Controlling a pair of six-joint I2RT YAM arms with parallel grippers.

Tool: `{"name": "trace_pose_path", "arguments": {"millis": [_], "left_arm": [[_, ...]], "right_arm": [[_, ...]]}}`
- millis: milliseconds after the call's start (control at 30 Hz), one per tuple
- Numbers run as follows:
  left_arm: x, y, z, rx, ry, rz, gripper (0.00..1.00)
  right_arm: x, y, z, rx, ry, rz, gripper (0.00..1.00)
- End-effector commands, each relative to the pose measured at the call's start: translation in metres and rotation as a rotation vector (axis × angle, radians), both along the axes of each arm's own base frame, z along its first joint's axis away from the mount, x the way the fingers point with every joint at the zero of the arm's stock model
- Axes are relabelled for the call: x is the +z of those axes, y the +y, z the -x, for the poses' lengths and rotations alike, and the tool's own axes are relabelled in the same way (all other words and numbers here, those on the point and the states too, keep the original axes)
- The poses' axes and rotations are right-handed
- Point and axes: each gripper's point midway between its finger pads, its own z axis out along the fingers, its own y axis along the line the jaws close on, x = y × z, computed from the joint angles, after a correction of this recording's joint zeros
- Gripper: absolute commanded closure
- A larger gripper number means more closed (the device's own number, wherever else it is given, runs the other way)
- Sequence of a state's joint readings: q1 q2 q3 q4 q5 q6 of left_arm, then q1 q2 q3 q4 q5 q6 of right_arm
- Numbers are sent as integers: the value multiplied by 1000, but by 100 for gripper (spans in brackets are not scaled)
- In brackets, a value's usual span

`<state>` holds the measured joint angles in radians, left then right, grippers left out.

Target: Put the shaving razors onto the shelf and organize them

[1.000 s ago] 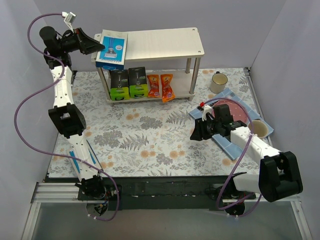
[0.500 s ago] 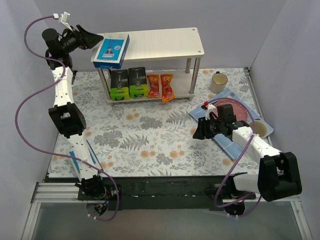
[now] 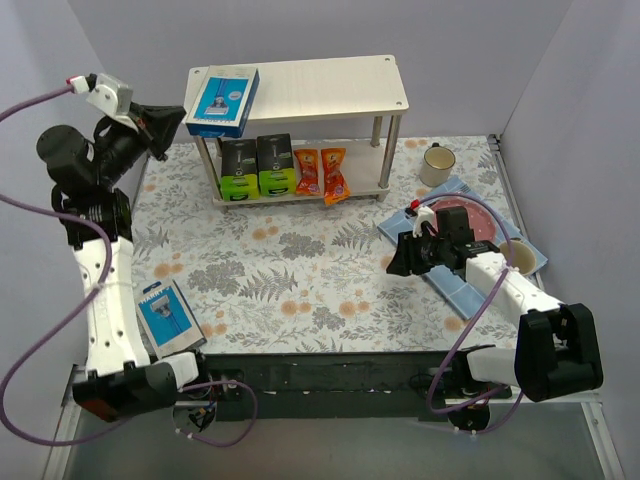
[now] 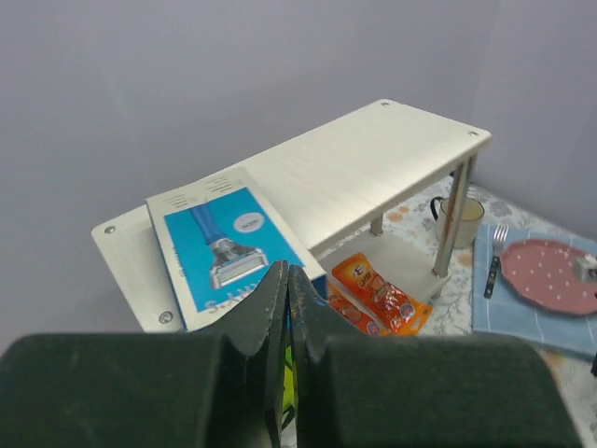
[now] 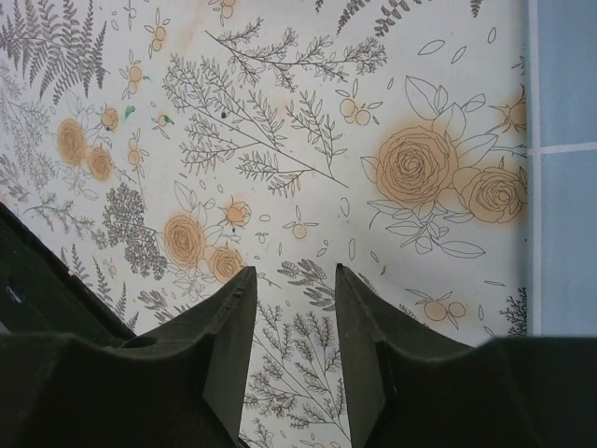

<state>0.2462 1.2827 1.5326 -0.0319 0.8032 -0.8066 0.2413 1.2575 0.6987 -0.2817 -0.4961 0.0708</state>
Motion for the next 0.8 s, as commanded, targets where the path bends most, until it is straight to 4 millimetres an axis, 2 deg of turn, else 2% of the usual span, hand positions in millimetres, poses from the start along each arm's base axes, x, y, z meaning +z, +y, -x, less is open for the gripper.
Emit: {"name": "trace_pose_path", "arguments": {"millis": [0,67,167,200,300,467,633,767], "left_arm": [[-57,-11,18,-59,108,-111,100],[-56,-12,18,-72,134,-109,100],[-58,-12,7,-85,187,-109,100],[-67,-12,-2,-92,221,-108,100],[-83,-18,-8,-93,262,-140,100],[-100,-40,-23,-99,285,-177,100],[-107,-66,-33,-141,300,-182,100],[-104,-57,-47,-66,295,-176,100]], "right_arm": [[25,3,-30,-15,-112,-17,53],[28,2,-34,-20,-114,-13,53],[33,3,-37,-12,-115,-14,53],[36,3,-38,-14,-125,-16,53],[37,0,-37,-29,-142,-25,53],[21,-10,-23,-63,-92,-35,53],[17,-20,-23,-104,-93,-43,53],[15,-27,-24,-128,-85,-44,53]]}}
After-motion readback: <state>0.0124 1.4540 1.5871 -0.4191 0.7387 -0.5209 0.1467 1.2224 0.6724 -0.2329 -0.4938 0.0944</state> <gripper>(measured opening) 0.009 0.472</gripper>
